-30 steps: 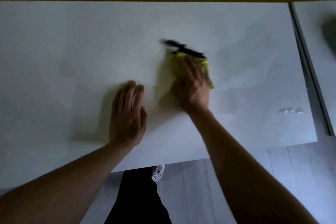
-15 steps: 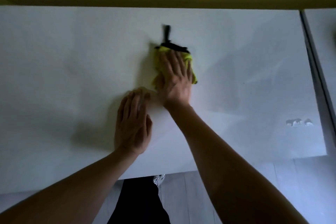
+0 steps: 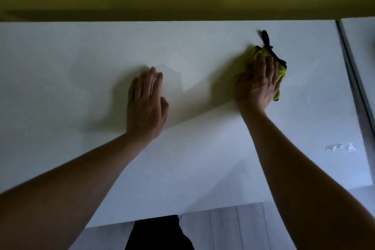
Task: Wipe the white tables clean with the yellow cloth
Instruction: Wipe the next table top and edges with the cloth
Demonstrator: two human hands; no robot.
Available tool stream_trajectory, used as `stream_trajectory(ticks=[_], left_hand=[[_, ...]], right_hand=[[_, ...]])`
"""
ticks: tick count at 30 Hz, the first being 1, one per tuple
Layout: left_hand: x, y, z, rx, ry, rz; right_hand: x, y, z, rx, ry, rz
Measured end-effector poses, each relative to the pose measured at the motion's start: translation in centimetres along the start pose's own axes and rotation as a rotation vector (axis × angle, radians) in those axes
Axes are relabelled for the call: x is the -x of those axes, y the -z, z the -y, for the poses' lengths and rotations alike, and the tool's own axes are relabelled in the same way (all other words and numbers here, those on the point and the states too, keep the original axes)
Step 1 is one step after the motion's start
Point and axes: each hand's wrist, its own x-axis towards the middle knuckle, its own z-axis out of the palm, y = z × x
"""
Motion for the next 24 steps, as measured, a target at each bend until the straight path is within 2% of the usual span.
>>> stream_trajectory(ticks=[2, 4, 8, 12, 14, 16, 18, 19, 22, 24], left_hand=[[-1.1, -0.5, 0.4, -0.005, 0.022, 0.02], [-1.3, -0.9, 0.5, -0.011, 0.024, 0.004], [-1.2, -1.1, 0.7, 0.015, -0.012, -0.068], [-1.4, -1.0, 0.7, 0.009, -0.006, -0.042], [-1.5, -1.0, 0.7, -0.003, 0.007, -0.01], [-1.6, -1.0, 0.7, -0.006, 0.013, 0.003], [-1.7, -1.1, 0.7, -0.007, 0.019, 0.009], [-1.7, -1.1, 0.6, -0.011, 0.021, 0.013], [-1.7, -1.0, 0.5, -0.021, 0.031, 0.011], [-1.7, -1.0, 0.4, -0.019, 0.033, 0.015]], right_hand=[[1.0, -0.6, 1.9, -0.003, 0.016, -0.025], [2.3, -1.4, 4.7, -0.045, 0.177, -0.004], [5.2, -3.7, 10.5, -0.136, 0.515, 0.185], [3.4, -4.0, 9.6, -0.12, 0.72, 0.24], [1.0, -3.5, 7.3, -0.153, 0.664, 0.159], [-2.2, -3.0, 5.3, -0.14, 0.413, 0.042], [-4.4, -2.7, 4.5, -0.06, 0.124, 0.031], [-5.0, -2.8, 4.6, -0.042, 0.038, 0.043], [-4.9, -3.2, 5.8, -0.031, -0.031, 0.061], [-3.5, -3.6, 7.4, 0.009, 0.078, 0.128]])
